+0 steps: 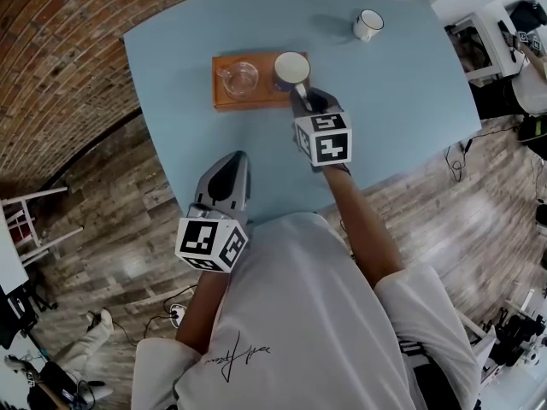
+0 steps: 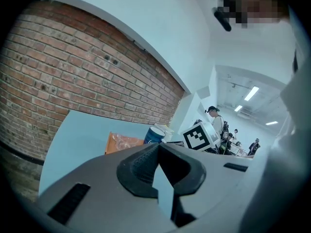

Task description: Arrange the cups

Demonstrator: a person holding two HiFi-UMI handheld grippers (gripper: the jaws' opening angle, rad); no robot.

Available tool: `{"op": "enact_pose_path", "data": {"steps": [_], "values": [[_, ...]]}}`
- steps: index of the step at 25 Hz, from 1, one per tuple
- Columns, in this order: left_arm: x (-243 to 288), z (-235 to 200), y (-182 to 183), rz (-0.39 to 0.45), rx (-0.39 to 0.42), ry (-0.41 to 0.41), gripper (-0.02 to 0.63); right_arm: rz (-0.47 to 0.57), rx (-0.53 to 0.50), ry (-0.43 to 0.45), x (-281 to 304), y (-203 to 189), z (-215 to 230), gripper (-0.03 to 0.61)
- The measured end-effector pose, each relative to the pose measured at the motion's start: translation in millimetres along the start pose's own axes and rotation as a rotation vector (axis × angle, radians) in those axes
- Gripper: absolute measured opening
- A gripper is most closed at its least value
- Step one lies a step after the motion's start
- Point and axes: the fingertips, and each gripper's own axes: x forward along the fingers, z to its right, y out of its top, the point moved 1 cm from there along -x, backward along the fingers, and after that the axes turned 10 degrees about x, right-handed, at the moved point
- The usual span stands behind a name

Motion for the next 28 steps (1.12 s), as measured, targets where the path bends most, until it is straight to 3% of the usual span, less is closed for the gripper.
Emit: {"op": "enact_pose_path", "data": {"steps": [10,14,28], "values": [[-0.5,-0.5,7.3,0.022,0.009,-0.009,0.008,0.037,0.091,-0.087,-1.1,-3.3,-15.2,0.063],[-2.9,-2.5,7.3,0.021,0.009,-0.012,0.008,0.072,0.084,-0.12,-0.7,-4.4,-18.2,0.063],[-8.7,-5.0,4.7,0.002,0.014,-0.017,0.008,0.052,0.12,-0.205,0.7,-11.8,-14.8,0.063]]}}
